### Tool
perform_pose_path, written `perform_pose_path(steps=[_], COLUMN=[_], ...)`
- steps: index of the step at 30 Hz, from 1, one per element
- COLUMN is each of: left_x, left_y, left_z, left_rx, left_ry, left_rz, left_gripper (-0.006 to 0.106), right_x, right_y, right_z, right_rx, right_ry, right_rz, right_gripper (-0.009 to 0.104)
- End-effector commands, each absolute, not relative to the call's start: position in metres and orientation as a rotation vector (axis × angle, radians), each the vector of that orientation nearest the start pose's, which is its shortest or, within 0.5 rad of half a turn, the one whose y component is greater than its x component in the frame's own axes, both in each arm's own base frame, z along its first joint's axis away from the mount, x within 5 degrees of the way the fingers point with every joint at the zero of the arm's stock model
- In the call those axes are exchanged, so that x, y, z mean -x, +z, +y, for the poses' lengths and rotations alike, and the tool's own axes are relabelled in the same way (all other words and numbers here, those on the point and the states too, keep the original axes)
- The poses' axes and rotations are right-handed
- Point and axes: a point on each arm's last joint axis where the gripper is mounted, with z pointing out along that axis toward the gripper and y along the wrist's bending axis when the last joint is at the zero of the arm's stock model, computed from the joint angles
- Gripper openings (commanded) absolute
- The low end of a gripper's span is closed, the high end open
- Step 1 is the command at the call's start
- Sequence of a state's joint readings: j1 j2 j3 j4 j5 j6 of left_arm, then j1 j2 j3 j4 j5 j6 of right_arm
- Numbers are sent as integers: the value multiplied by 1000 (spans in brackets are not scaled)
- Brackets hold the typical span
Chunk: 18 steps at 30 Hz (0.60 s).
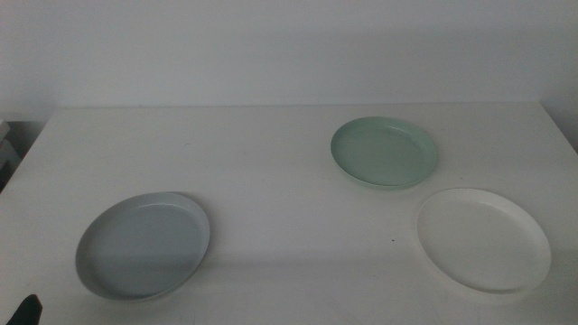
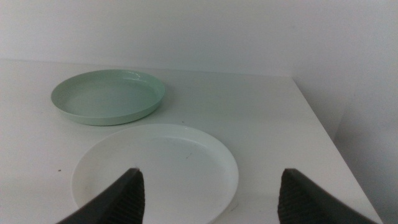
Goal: Stack the three bowls on top of each other.
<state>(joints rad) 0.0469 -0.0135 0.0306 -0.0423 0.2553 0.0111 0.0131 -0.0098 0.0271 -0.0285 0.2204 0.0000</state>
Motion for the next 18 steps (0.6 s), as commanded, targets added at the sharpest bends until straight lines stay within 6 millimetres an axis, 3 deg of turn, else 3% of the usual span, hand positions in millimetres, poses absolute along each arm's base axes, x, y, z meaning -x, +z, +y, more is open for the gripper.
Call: perform_pose_path(steps=[1,9,18], left_x=[-55,-55,-55], left_y=[190,190,190], left_z=[2,2,2], left_rx=[71,71,71], left_ry=[-6,-6,-6], left_rz=[1661,1661,1661], left_gripper=[105,105,105], right_x=[-53,-57,-86], right_y=[212,264,322], right_z=[0,1,1], right_rx=[38,-8,-52], right_ry=[-25,28,51], right_rz=[1582,1630,1879], right_gripper=[55,55,55])
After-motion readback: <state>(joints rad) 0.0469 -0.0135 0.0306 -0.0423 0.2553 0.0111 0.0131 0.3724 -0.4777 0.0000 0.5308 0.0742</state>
